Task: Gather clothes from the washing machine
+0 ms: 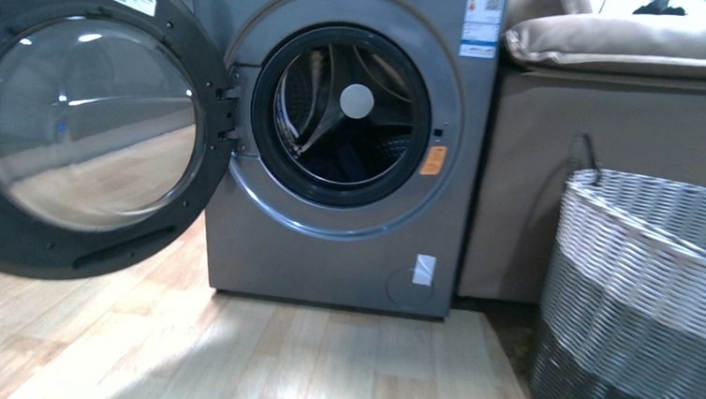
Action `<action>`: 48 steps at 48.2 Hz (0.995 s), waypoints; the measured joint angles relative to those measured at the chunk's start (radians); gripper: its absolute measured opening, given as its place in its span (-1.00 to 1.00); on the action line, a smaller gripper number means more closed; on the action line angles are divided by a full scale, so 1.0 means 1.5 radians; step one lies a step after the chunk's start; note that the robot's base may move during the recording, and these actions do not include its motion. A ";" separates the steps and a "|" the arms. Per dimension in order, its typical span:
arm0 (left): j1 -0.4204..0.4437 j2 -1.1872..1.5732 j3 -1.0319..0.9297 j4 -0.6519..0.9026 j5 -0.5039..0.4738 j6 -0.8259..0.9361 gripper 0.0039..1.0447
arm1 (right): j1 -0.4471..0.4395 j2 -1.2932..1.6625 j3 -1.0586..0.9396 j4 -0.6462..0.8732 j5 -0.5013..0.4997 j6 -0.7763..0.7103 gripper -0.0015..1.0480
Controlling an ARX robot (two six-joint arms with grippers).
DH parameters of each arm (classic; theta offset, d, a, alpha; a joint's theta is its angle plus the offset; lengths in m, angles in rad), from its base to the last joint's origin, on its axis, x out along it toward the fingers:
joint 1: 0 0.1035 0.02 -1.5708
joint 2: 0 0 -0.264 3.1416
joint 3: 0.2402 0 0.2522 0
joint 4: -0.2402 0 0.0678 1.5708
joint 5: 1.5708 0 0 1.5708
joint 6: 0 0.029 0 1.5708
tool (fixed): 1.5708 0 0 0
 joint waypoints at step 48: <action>0.000 0.000 0.000 -0.001 -0.001 0.000 0.88 | -0.001 0.000 0.000 0.000 -0.001 0.000 0.86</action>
